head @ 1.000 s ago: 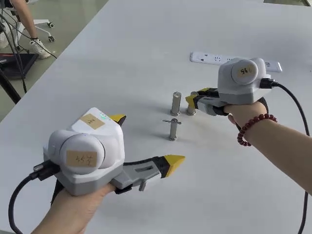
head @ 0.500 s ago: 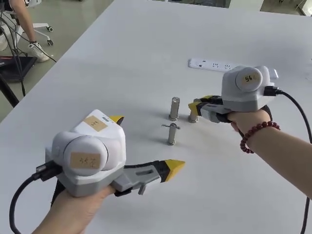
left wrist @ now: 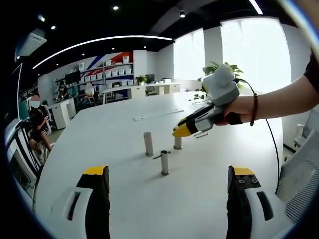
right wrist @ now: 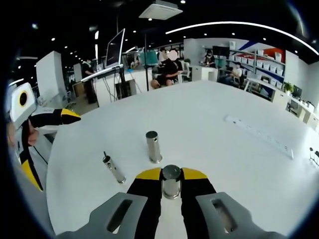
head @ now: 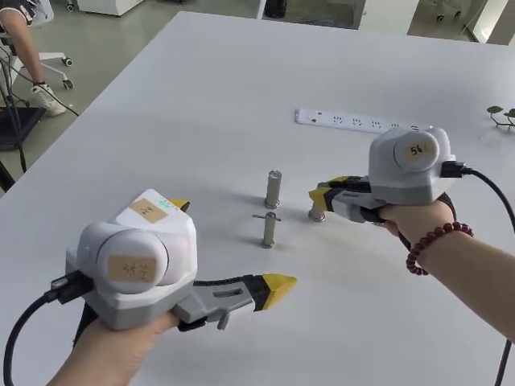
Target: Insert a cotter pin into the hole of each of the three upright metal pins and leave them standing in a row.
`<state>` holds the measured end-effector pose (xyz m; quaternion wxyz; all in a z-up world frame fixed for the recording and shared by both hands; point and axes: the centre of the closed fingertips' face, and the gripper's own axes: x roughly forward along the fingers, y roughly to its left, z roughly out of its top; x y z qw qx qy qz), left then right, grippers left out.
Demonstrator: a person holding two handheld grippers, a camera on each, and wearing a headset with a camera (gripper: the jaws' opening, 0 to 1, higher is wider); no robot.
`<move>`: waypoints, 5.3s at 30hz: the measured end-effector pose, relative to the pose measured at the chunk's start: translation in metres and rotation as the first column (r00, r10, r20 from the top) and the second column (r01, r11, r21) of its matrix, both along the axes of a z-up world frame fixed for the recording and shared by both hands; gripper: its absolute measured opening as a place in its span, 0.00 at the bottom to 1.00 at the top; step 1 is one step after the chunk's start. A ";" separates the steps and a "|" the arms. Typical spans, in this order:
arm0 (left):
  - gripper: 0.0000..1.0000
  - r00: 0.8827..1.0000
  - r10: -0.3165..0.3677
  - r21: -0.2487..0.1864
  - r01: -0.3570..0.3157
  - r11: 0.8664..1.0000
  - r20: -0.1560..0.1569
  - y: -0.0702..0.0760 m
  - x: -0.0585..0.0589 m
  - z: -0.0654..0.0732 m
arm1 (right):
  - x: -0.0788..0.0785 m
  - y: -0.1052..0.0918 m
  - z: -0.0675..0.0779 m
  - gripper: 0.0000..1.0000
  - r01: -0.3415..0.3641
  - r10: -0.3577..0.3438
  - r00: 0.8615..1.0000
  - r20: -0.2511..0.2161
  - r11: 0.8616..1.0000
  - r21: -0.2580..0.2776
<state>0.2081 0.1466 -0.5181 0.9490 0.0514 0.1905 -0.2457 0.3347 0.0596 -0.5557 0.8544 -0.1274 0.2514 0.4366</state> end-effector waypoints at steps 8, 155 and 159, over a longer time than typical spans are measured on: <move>0.99 1.000 -0.025 -0.011 0.025 1.000 0.004 -0.006 -0.003 0.003 | -0.028 -0.007 0.005 0.08 -0.021 0.021 1.000 -0.001 1.000 0.000; 0.92 0.990 -0.135 -0.013 0.135 0.991 -0.029 -0.028 -0.015 -0.003 | -0.013 -0.127 -0.053 0.00 -0.160 0.067 0.977 -0.204 0.860 -0.484; 0.92 0.991 -0.130 -0.025 0.129 0.991 -0.031 -0.027 -0.015 -0.003 | -0.014 -0.126 -0.052 0.00 -0.174 0.091 0.978 -0.187 0.849 -0.499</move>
